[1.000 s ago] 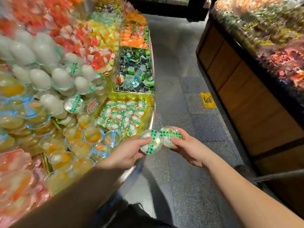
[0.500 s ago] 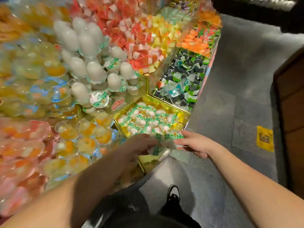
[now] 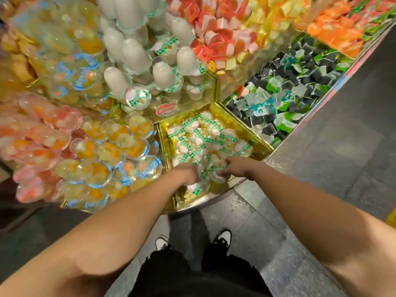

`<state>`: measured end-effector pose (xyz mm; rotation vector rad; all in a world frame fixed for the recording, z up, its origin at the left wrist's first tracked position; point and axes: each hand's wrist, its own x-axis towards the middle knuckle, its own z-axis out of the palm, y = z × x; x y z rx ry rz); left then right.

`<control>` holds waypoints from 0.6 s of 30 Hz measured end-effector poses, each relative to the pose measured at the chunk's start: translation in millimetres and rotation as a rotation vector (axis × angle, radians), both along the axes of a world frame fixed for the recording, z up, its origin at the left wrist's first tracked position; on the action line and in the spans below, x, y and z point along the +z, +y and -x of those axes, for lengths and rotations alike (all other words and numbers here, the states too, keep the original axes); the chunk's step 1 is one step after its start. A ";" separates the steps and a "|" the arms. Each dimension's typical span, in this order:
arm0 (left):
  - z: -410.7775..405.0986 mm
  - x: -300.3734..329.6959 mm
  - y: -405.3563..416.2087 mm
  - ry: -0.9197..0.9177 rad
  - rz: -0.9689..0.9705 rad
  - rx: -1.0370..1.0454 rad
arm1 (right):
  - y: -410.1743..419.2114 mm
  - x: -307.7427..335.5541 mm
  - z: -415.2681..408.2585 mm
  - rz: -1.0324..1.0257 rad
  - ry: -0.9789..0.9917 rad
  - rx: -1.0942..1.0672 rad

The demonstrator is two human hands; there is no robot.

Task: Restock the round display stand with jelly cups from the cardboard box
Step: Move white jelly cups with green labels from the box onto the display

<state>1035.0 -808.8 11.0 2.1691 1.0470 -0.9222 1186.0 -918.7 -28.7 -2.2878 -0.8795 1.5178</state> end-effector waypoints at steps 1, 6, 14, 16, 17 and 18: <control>1.2 -5.2 -0.7 0.018 0.001 0.001 | 3.5 -2.1 1.6 0.012 -0.010 0.046; 6.5 -22.1 -4.1 0.098 -0.043 -0.071 | 17.2 -15.3 8.7 0.072 -0.081 0.223; 6.2 -31.7 -2.3 0.273 -0.020 -0.235 | 27.6 -43.2 23.3 0.155 -0.093 0.320; 8.9 -40.3 1.2 0.324 0.038 -0.204 | 31.9 -48.4 23.6 0.181 -0.118 0.334; 9.9 -48.4 3.2 0.340 0.046 -0.165 | 33.8 -50.1 23.3 0.189 -0.131 0.349; 11.7 -56.6 5.5 0.348 0.054 -0.168 | 35.9 -52.4 23.3 0.197 -0.137 0.353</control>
